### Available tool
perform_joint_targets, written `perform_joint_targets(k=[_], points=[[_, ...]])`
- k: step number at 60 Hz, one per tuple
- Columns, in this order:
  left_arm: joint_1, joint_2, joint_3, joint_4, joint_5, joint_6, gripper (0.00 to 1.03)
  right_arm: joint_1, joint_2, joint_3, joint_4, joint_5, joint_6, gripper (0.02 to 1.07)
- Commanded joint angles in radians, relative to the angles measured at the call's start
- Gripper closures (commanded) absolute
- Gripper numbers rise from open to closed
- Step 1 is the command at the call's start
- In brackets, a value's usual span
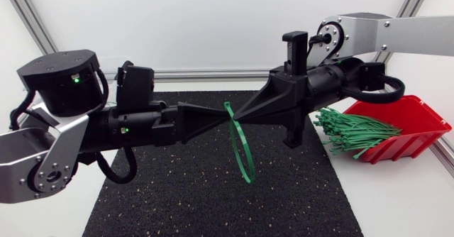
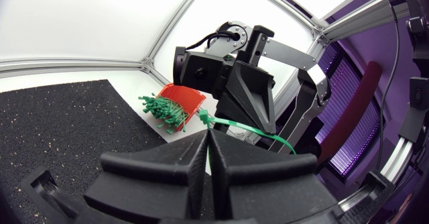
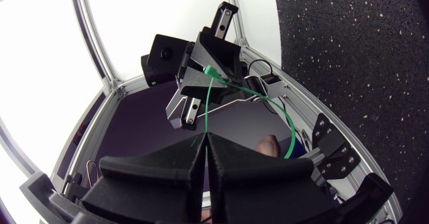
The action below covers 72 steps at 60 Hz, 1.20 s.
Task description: Take a green cable tie from the red box, thread the tail through the head to close it, then place it in the transparent bin on the left.
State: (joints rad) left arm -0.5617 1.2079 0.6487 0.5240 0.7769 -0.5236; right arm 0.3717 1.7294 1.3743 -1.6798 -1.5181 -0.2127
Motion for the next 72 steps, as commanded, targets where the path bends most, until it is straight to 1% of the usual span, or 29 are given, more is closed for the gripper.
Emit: perform_joint_targets(k=[1, 14, 33, 58, 72], points=[[-0.015, -0.028, -0.014, 0.010, 0.009, -0.004, 0.99, 0.004, 0.025, -0.012, -0.116, -0.040, -0.011, 1.01], [0.000, 0.018, -0.006, 0.018, 0.005, 0.008, 0.99, 0.006, -0.011, -0.004, -0.129, -0.040, -0.011, 1.01], [0.020, 0.022, 0.003, 0.019, 0.005, 0.011, 0.99, 0.007, -0.013, -0.004, -0.129, -0.040, -0.011, 1.01], [0.006, -0.004, -0.001, 0.018, 0.007, 0.002, 0.99, 0.004, -0.002, -0.014, -0.120, -0.039, -0.011, 1.01], [-0.015, -0.033, -0.003, 0.008, 0.005, -0.003, 0.99, 0.003, 0.009, -0.012, -0.118, -0.039, -0.011, 1.01]])
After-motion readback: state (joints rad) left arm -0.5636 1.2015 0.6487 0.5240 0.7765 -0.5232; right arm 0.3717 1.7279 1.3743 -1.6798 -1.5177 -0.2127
